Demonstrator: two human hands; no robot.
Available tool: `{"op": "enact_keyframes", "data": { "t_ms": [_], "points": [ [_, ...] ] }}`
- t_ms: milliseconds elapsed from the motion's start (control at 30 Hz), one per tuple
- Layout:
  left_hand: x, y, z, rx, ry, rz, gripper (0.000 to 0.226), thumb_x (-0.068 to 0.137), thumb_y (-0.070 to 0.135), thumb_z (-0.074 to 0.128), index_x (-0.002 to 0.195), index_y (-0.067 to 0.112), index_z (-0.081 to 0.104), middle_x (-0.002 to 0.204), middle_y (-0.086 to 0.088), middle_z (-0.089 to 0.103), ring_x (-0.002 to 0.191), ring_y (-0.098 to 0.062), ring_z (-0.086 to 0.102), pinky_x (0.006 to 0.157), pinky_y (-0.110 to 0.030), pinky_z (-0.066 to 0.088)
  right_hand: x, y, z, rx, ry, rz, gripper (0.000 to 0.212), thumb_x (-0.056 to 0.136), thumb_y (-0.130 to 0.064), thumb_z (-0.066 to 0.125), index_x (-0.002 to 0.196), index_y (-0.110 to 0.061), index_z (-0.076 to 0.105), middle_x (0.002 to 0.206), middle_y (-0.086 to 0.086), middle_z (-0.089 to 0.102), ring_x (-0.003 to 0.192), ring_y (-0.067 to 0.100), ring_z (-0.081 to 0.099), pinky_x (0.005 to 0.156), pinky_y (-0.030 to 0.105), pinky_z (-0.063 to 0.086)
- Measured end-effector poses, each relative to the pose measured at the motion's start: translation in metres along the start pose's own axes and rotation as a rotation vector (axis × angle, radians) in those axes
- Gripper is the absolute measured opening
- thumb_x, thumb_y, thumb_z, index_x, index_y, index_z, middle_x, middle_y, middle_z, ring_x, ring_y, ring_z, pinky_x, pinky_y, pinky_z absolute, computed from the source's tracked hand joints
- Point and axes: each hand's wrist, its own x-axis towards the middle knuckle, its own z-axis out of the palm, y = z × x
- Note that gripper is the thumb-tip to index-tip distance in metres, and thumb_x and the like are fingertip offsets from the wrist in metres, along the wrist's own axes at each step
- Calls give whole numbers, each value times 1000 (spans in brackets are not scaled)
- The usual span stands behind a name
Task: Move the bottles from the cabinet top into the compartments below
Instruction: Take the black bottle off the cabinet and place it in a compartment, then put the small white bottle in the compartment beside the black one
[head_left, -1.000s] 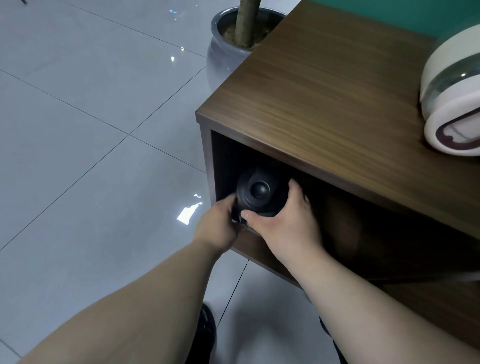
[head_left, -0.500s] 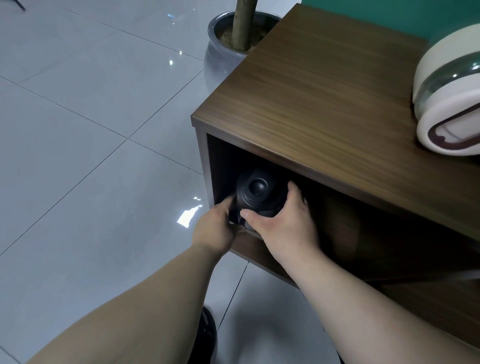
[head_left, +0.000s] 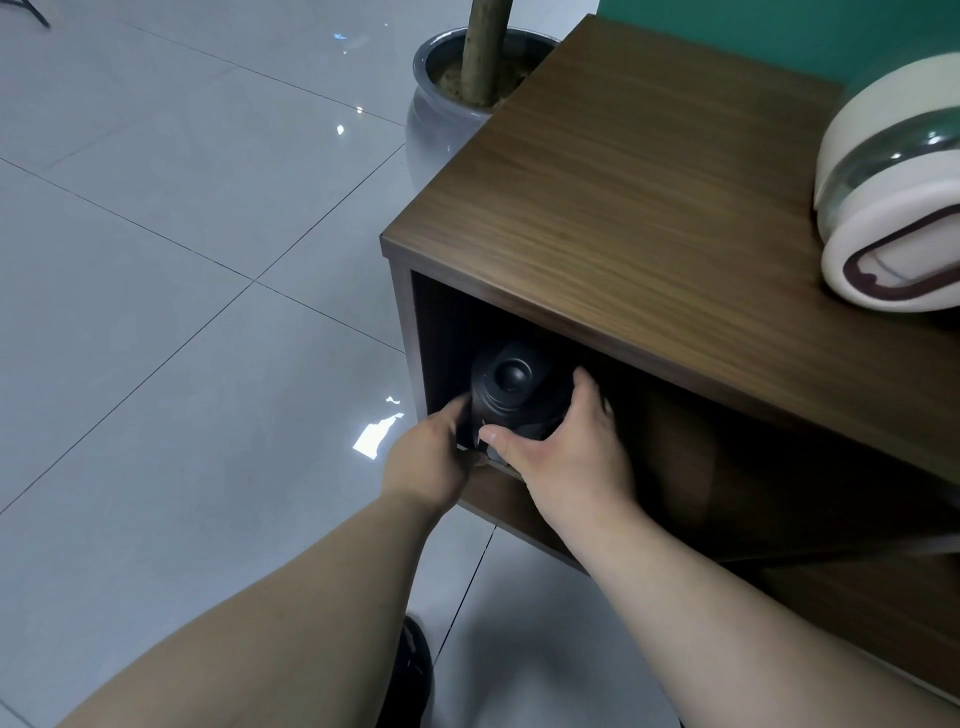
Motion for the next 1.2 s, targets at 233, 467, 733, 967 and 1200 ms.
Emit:
{"op": "enact_keyframes", "data": {
  "t_ms": [233, 467, 733, 967, 1200],
  "points": [
    [-15, -2, -12, 34, -52, -13, 63, 79, 28, 74, 135, 46, 51, 124, 19, 66, 102, -15, 66, 74, -24, 48, 0, 21, -6, -177, -67, 53, 125, 65, -42, 83, 158, -28, 1, 160, 6, 30, 143, 32, 38, 111, 49, 40],
    [-55, 30, -58, -63, -72, -187, 68, 82, 26, 79, 145, 29, 54, 134, 13, 65, 108, -16, 66, 85, -27, 50, -41, 20, -61, -79, -184, 111, 90, 84, -12, 60, 159, -22, 10, 156, -1, 40, 137, 22, 46, 111, 35, 39],
    [-127, 103, -87, -631, 32, -238, 30, 90, 19, 77, 119, 16, 69, 105, -3, 75, 88, -17, 70, 69, -30, 54, -126, 3, -139, 120, -4, -152, 45, 84, 0, 57, 106, -39, 64, 110, -14, 68, 107, 2, 62, 96, 33, 53],
    [-164, 132, -77, -757, -35, -117, 19, 88, 10, 78, 100, 26, 76, 95, 0, 79, 87, -20, 73, 71, -29, 53, -135, -32, -200, -34, 375, -373, 43, 87, -27, 69, 128, -31, 57, 138, -16, 48, 131, 8, 44, 108, 31, 41],
    [-130, 138, -74, -625, -33, 65, 16, 89, 25, 78, 98, 38, 74, 93, 15, 78, 92, -15, 73, 90, -39, 57, -63, -74, -185, -199, 505, -263, 87, 83, -50, 70, 152, -16, 28, 159, 6, 28, 146, 27, 27, 119, 42, 26]
  ]
}}
